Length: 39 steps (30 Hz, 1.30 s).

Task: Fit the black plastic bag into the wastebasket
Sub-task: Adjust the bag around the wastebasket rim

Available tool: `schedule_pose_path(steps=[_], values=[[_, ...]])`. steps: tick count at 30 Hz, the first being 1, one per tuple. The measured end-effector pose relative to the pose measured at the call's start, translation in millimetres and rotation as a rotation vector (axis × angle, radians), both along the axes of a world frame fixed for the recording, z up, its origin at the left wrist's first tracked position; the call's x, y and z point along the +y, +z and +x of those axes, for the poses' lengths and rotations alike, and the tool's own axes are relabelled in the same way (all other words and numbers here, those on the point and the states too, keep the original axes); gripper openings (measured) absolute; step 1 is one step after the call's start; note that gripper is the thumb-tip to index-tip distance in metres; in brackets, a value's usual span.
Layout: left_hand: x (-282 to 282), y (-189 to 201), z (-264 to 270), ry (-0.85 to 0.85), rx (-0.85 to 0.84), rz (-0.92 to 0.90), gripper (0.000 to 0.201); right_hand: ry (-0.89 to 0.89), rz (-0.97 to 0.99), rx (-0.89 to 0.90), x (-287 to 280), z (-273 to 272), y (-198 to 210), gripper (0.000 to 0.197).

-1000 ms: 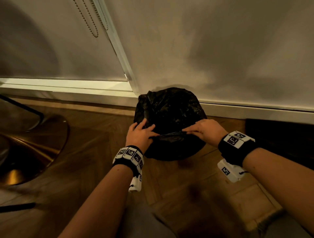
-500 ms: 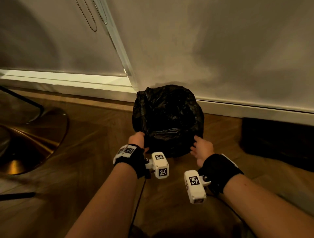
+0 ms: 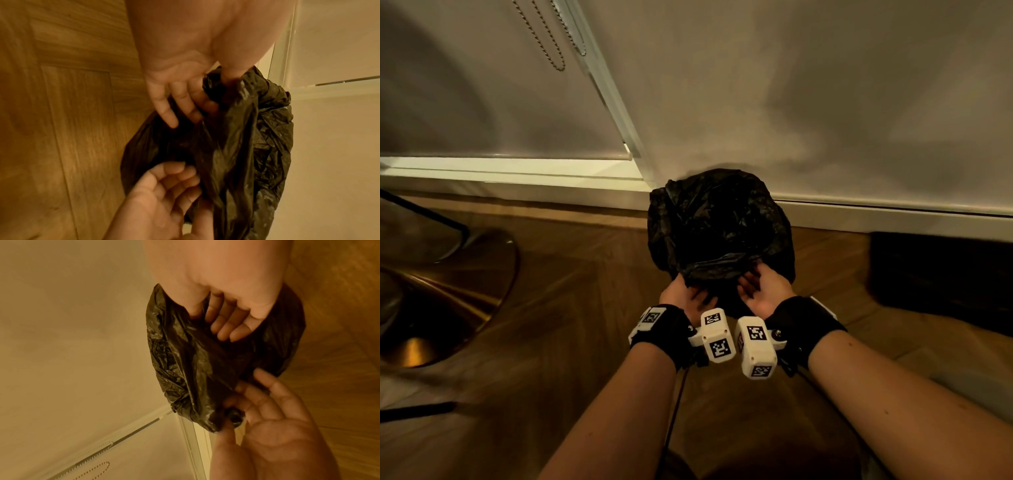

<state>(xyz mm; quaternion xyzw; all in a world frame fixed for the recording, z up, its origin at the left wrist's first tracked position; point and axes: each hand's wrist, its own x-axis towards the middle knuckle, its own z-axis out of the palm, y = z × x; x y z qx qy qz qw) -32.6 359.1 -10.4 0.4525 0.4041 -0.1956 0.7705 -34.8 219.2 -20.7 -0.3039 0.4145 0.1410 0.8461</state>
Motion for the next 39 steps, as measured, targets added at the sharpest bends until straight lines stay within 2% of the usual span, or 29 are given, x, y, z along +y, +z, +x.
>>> schedule_pose_path(steps=[2, 4, 8, 11, 12, 14, 16, 18, 22, 23, 25, 26, 28, 31, 34, 39], values=[[3.8, 0.1, 2.9, -0.007, 0.015, 0.035, 0.021, -0.025, -0.016, 0.011, -3.1, 1.9, -0.4, 0.013], [10.9, -0.2, 2.7, -0.016, 0.052, 0.101, 0.028, -0.067, -0.022, 0.008, -8.0, -0.1, -6.7, 0.012], [18.5, 1.2, 1.7, 0.004, 0.092, 0.101, 0.044, -0.149, -0.028, 0.018, -15.1, -8.4, -21.0, 0.029], [-0.3, 3.6, -13.2, 0.003, 0.152, 0.100, 0.043, -0.196, 0.015, 0.021, -21.3, -9.6, -23.7, 0.015], [-10.0, 4.1, -20.4, 0.056, 0.164, 0.054, 0.043, -0.208, 0.026, 0.017, -23.6, -9.1, -24.3, 0.015], [-26.1, 2.8, -35.4, 0.097, 0.195, -0.028, 0.044, -0.170, 0.023, -0.001, -25.3, -5.3, -25.6, 0.020], [-32.1, -1.8, -43.5, 0.109, 0.197, -0.066, 0.035, -0.085, -0.013, -0.021, -23.7, -1.1, -25.6, 0.035], [-27.7, -10.9, -40.7, 0.113, 0.137, -0.082, 0.045, -0.016, -0.036, -0.030, -20.8, 3.2, -26.5, 0.036], [-11.9, -14.6, -21.3, -0.075, 0.090, 0.156, 0.037, 0.029, -0.097, 0.022, -21.7, 8.8, -32.2, 0.011], [-6.6, -15.7, -15.6, -0.148, 0.085, 0.262, 0.041, 0.028, -0.107, 0.022, -24.3, 9.5, -34.1, 0.006], [5.0, -24.6, -6.2, -0.257, 0.068, 0.468, 0.064, 0.017, -0.125, -0.005, -33.8, 8.1, -37.3, 0.007], [9.5, -27.7, -1.6, -0.285, 0.068, 0.504, 0.069, 0.012, -0.130, -0.031, -38.1, 7.7, -36.8, 0.008], [10.5, -27.4, 2.4, -0.324, 0.064, 0.421, 0.053, 0.005, -0.114, -0.087, -43.5, 5.8, -33.6, 0.010], [1.8, -20.6, 1.8, -0.190, 0.052, 0.050, 0.037, 0.008, -0.069, -0.153, -46.7, 2.9, -28.5, 0.012], [3.7, -19.9, 4.1, -0.203, 0.040, 0.011, 0.027, 0.046, -0.060, -0.171, -51.8, 1.5, -30.1, 0.018], [12.2, -20.9, 11.7, -0.201, 0.024, -0.005, 0.028, 0.089, -0.070, -0.138, -56.8, 5.2, -27.0, 0.014]])
